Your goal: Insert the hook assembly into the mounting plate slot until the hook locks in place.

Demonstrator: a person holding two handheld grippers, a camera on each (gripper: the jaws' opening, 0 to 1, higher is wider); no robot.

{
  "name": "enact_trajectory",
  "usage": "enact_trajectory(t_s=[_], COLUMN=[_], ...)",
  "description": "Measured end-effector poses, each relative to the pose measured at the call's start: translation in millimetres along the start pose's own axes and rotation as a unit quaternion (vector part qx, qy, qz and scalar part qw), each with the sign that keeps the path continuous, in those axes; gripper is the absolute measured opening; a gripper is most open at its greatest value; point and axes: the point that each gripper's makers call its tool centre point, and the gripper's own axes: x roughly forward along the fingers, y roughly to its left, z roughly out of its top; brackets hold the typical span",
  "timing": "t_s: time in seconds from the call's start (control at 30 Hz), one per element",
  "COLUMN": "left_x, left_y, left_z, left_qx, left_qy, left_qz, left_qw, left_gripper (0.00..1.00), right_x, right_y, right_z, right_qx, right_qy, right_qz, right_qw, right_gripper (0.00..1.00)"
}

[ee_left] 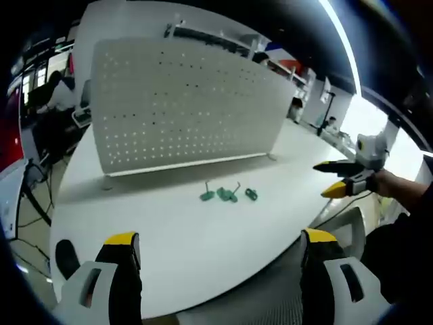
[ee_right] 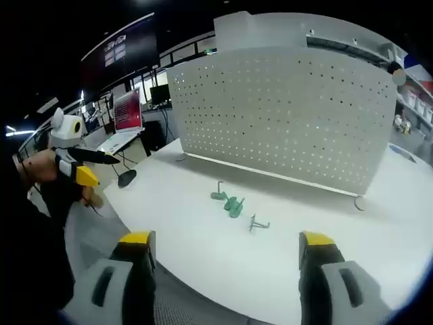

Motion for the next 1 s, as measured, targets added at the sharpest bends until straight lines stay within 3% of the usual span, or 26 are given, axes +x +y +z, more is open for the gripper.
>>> enact_trajectory(t_s=[0.67, 1.0], left_x=[3.9, 6.8], left_y=[-4.9, -12.6], left_z=[1.3, 7.7], left_qx=[0.008, 0.012], left_qy=[0.008, 0.004], left_qz=[-0.009, -0.010], left_qw=[0.9999, 0.9999], left_gripper=[1.00, 1.00], right_x=[1.3, -10.7], right_y=[5.8, -8.2], right_z=[7.6, -4.3], right_qx=[-0.003, 0.005], right_qy=[-0.002, 0.003], right_qz=[0.002, -0.008], right_qw=[1.0000, 1.0000], right_gripper=[0.84, 0.84])
